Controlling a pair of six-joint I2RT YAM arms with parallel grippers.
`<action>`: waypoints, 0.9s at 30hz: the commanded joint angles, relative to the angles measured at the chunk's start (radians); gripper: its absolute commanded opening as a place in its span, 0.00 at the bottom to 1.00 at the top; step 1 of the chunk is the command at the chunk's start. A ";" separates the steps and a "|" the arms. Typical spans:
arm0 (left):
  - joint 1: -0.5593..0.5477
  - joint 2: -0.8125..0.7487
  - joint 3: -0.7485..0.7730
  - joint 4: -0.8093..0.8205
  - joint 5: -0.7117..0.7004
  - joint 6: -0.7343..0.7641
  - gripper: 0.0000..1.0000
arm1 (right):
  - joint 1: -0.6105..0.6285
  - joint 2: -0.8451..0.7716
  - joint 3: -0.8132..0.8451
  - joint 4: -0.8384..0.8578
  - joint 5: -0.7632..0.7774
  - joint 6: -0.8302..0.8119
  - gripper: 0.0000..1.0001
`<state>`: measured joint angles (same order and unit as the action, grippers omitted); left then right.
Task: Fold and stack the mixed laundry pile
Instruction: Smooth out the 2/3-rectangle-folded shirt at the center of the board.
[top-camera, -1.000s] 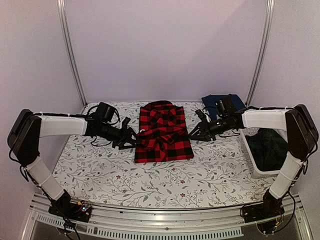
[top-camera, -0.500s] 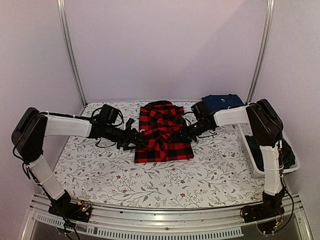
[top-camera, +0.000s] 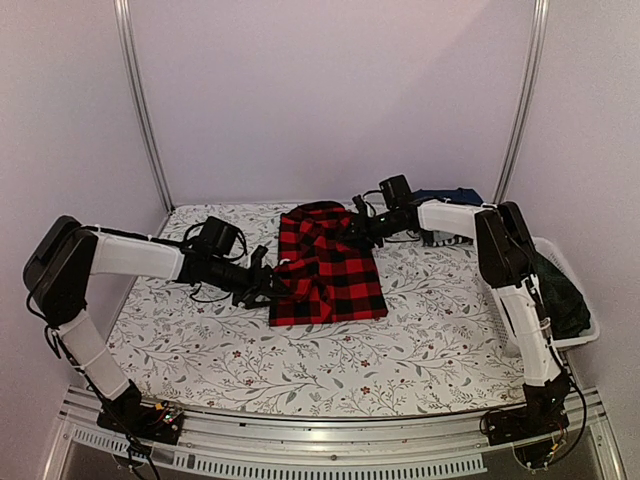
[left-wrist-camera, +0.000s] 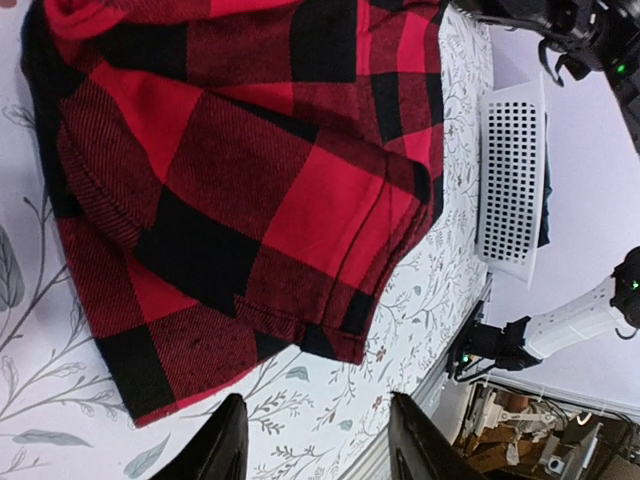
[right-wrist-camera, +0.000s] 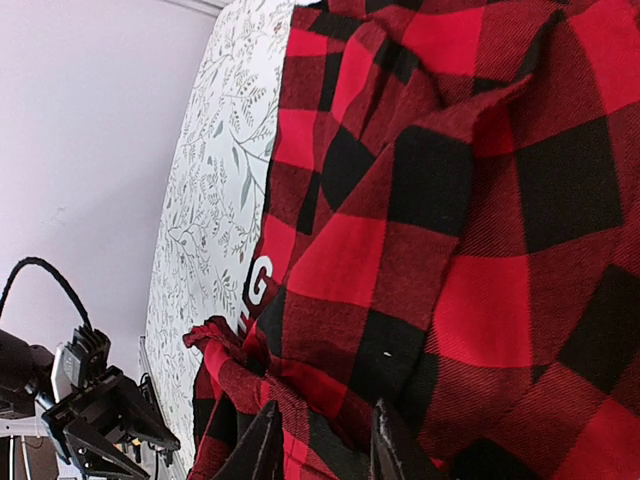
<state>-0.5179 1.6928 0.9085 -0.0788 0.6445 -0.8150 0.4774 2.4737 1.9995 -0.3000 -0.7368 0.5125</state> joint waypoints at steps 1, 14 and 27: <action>-0.027 -0.009 -0.037 0.022 0.010 0.025 0.46 | -0.020 -0.047 -0.002 0.003 -0.044 0.007 0.32; -0.030 0.270 0.263 0.057 -0.006 0.103 0.40 | -0.022 -0.392 -0.477 0.085 -0.042 -0.023 0.36; 0.054 0.546 0.876 -0.155 -0.087 0.221 0.45 | -0.050 -0.537 -0.710 0.075 -0.018 -0.051 0.41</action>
<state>-0.5037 2.2375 1.7378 -0.1314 0.5865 -0.6445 0.4278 1.9965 1.3205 -0.2245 -0.7647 0.4873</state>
